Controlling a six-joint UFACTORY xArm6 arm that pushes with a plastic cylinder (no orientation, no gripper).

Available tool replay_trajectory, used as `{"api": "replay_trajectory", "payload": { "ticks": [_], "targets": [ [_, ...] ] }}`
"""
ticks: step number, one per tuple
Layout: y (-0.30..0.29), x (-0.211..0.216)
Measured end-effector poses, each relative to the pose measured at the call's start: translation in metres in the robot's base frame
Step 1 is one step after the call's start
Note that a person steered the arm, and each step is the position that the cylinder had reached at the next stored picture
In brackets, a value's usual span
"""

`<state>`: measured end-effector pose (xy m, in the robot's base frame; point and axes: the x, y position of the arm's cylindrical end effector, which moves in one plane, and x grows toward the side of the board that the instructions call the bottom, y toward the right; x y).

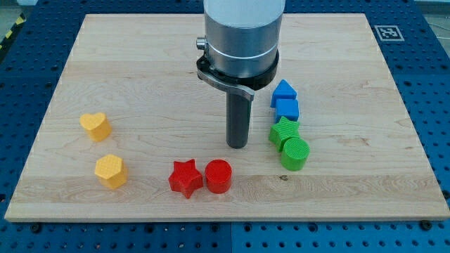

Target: Slightly separate the green circle from green star

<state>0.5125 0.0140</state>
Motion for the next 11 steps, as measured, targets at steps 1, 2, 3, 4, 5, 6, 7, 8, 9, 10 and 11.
{"api": "replay_trajectory", "payload": {
  "ticks": [1, 2, 3, 4, 5, 6, 7, 8, 9, 10, 11],
  "targets": [
    [0.008, 0.0],
    [0.013, 0.0],
    [0.017, 0.0],
    [0.026, 0.0],
    [0.038, 0.0],
    [0.05, 0.0],
    [0.059, 0.0],
    [0.059, 0.0],
    [0.055, 0.01],
    [0.055, 0.014],
    [0.056, 0.022]
  ]
}}
